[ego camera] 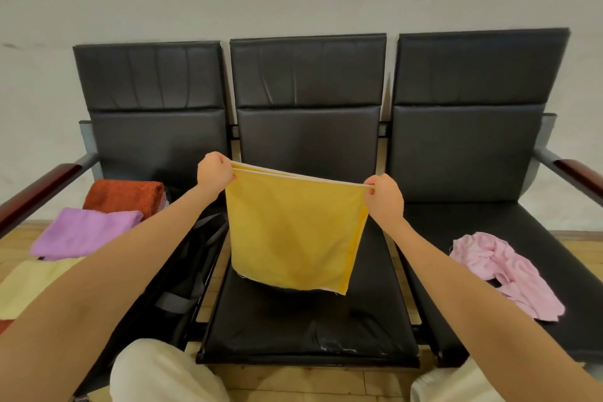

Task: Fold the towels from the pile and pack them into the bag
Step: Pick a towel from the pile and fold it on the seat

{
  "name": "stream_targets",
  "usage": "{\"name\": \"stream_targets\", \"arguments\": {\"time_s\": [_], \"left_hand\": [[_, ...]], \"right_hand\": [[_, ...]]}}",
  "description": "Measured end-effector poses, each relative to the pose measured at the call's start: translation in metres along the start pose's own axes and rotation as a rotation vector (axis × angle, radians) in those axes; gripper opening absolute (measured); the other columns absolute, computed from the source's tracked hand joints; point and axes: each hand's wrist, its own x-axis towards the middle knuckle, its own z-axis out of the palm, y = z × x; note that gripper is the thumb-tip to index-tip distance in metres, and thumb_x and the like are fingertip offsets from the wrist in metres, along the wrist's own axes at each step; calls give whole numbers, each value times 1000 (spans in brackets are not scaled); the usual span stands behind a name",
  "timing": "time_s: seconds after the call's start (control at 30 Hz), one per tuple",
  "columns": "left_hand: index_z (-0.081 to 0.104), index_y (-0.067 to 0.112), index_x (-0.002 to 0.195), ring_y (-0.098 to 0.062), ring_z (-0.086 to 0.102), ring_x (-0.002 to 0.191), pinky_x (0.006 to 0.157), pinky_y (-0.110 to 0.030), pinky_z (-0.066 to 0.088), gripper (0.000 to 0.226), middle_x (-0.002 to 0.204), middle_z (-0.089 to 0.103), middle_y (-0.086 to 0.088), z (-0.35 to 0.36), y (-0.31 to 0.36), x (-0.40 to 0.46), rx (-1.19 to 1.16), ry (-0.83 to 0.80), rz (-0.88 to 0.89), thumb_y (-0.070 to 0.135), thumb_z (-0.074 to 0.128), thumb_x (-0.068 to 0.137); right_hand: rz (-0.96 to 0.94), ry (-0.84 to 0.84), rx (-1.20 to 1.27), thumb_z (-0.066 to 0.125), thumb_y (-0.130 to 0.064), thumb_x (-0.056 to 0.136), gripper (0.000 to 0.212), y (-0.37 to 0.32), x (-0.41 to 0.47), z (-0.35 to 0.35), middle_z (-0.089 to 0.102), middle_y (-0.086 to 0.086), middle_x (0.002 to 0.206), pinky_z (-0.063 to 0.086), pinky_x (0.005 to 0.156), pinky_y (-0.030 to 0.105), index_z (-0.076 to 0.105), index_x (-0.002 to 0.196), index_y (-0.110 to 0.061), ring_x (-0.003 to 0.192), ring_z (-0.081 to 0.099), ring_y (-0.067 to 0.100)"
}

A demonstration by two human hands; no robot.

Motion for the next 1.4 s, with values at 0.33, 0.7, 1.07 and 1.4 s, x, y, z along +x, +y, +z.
{"name": "stream_targets", "arguments": {"time_s": [0.33, 0.7, 1.07, 1.4], "left_hand": [[61, 6, 99, -23, 61, 96, 85, -35, 53, 21, 95, 60, -7, 21, 8, 15, -231, -21, 94, 6, 40, 95], [69, 4, 86, -31, 61, 98, 82, -34, 48, 21, 97, 66, -16, 71, -144, -86, 110, -466, -98, 2, 48, 91], [56, 7, 98, -29, 55, 88, 78, -41, 47, 14, 104, 52, -12, 40, -224, -175, 880, -767, 337, 8, 42, 94], [64, 14, 105, -23, 51, 113, 95, -31, 41, 23, 119, 56, -6, 88, -182, -217, 420, -854, 287, 9, 63, 83]], "right_hand": [[114, 189, 321, 46, -6, 94, 11, -4, 36, -4, 52, 0, 89, 42, 62, 22, 46, 89, -16, 76, 52, 13], [158, -308, 70, 44, 2, 93, 18, 80, -121, 45, 60, 13, 106, 40, 77, 23, 59, 101, -2, 97, 59, 26], [129, -700, 66, 58, 0, 84, 11, 79, -209, 43, 60, 3, 91, 42, 72, 21, 64, 89, -7, 81, 54, 14], [86, -647, 132, 67, -5, 84, 11, 77, -205, 46, 62, 2, 81, 38, 64, 7, 71, 89, -13, 67, 52, 9]]}}
